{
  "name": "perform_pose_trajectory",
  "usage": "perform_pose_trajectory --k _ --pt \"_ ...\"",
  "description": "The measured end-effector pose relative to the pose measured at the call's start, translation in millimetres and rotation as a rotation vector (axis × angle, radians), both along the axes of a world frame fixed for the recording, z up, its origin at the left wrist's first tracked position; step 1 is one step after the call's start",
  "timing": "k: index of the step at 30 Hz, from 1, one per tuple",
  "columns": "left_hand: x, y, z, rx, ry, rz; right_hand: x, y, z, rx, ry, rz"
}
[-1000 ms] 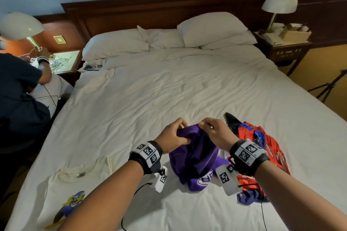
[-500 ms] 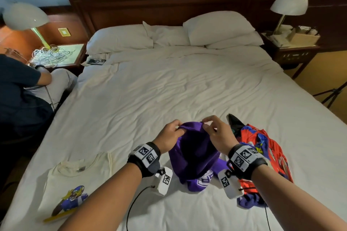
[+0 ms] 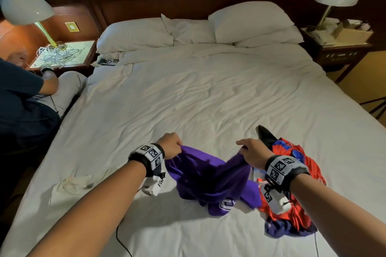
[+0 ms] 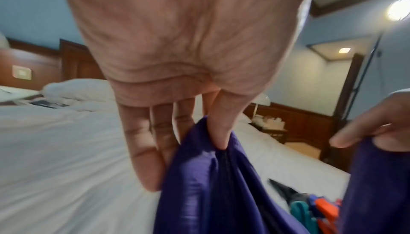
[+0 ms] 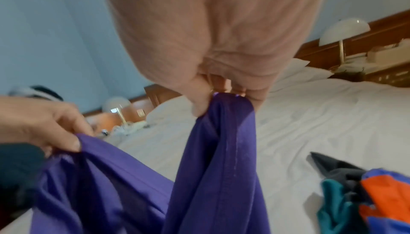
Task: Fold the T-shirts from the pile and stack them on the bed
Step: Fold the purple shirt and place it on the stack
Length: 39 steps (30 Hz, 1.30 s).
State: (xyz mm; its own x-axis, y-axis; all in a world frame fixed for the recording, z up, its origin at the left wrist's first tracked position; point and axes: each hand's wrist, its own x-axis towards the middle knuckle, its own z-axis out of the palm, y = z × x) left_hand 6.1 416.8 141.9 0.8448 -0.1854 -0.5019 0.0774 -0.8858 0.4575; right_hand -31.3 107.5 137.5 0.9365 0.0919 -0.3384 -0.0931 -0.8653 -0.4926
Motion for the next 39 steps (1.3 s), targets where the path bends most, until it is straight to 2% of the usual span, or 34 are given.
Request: perform_pose_trajectory --k 2,5,7,10,13,18,23,27,30,32,39 --pt "18 9 -8 0.001 -0.027 0.148 13 -17 -9 -0.113 0.006 -0.1" --pt "42 19 -22 -0.12 -0.039 0.382 29 -35 -17 -0.135 -0.044 -0.306" --pt "59 22 -30 -0.269 -0.077 0.576 44 -41 -19 -0.068 -0.104 -0.44" --pt "95 19 -29 -0.577 -0.09 0.809 73 -41 -6 0.171 -0.273 -0.66" --pt "139 11 0 -0.786 -0.233 0.848 112 -34 30 0.427 -0.472 -0.799" --pt "192 -10 94 -1.086 -0.42 0.82 179 -29 101 0.742 -0.688 -0.853" --pt "209 -17 170 -1.225 -0.55 0.758 203 -35 167 0.889 -0.874 -0.777" --pt "187 -10 201 -1.319 -0.639 0.733 186 -35 192 0.94 -0.946 -0.74" --pt "153 4 192 -1.364 -0.635 0.75 154 -27 183 0.982 -0.927 -0.741" --pt "126 15 169 -1.363 -0.609 0.777 132 -20 163 0.985 -0.908 -0.763" --pt "27 33 31 -1.264 -0.443 1.04 60 6 47 0.85 -0.762 -0.928"
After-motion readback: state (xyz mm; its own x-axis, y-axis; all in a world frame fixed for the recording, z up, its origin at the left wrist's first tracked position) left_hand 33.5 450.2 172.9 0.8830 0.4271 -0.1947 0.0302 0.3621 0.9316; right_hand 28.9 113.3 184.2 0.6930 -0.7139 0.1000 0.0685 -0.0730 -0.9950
